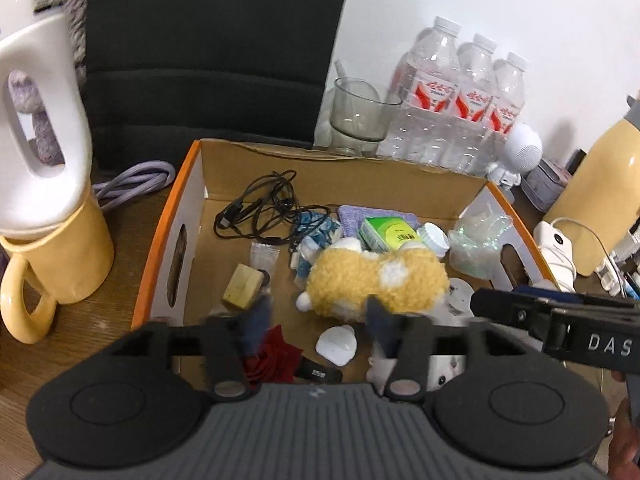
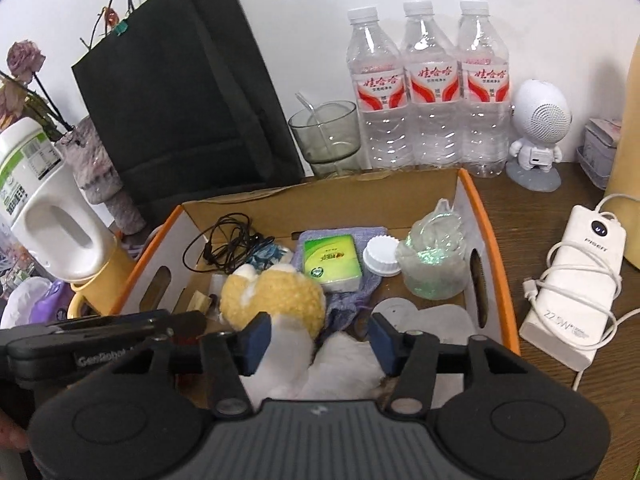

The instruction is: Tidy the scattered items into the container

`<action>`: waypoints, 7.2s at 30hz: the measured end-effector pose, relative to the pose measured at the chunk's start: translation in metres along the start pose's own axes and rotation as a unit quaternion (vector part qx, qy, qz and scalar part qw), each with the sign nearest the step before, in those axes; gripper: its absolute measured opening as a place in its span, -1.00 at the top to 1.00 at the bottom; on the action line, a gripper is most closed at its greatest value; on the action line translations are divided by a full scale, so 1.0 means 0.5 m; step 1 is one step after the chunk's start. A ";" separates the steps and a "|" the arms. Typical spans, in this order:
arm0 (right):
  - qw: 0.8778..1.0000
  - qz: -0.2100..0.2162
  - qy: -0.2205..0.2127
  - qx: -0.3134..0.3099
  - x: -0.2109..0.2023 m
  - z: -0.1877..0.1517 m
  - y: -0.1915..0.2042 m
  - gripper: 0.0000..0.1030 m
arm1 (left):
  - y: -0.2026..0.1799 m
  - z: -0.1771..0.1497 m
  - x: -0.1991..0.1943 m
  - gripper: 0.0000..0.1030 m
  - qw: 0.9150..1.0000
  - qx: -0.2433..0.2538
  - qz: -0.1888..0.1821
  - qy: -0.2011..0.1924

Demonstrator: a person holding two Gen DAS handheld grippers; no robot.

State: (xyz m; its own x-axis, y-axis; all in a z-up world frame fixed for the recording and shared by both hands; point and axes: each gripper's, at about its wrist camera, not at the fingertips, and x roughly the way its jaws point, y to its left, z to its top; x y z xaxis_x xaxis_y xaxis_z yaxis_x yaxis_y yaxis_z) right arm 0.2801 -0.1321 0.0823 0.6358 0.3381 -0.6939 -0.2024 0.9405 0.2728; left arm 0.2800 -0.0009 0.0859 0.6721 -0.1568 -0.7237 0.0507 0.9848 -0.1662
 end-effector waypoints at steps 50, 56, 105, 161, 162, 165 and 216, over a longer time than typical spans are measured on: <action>0.993 -0.081 -0.085 -0.021 -0.349 -0.330 -0.239 -0.42 | -0.367 -0.314 -0.025 0.28 0.918 0.319 -0.230 -0.038; 0.995 -0.058 -0.075 -0.036 -0.337 -0.343 -0.245 -0.42 | -0.356 -0.299 0.007 0.77 0.927 0.287 -0.240 -0.011; 0.987 -0.030 -0.106 -0.119 -0.126 -0.320 -0.084 0.60 | -0.098 -0.301 -0.084 0.72 0.991 0.082 -0.043 -0.101; 0.947 -0.001 -0.301 -0.113 -0.239 -0.118 0.123 0.60 | -0.040 -0.091 -0.285 0.70 0.934 0.064 0.070 -0.343; 0.947 -0.003 -0.301 -0.116 -0.232 -0.101 0.123 0.60 | -0.034 -0.074 -0.277 0.70 0.937 0.065 0.065 -0.337; 0.950 -0.003 -0.285 -0.128 -0.212 -0.062 0.115 0.60 | -0.024 -0.043 -0.251 0.70 0.940 0.071 0.076 -0.326; 0.974 -0.084 0.206 -0.030 0.044 0.208 0.004 -0.53 | 0.011 0.200 -0.010 -1.00 0.984 0.027 0.067 0.164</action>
State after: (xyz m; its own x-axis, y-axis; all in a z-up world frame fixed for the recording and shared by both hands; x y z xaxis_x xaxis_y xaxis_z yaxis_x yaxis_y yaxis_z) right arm 0.3712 -0.1263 0.1371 0.3128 0.1525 -0.9375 -0.1724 0.9797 0.1019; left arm 0.3507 0.0128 0.1556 0.4010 -0.0334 -0.9155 0.0232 0.9994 -0.0263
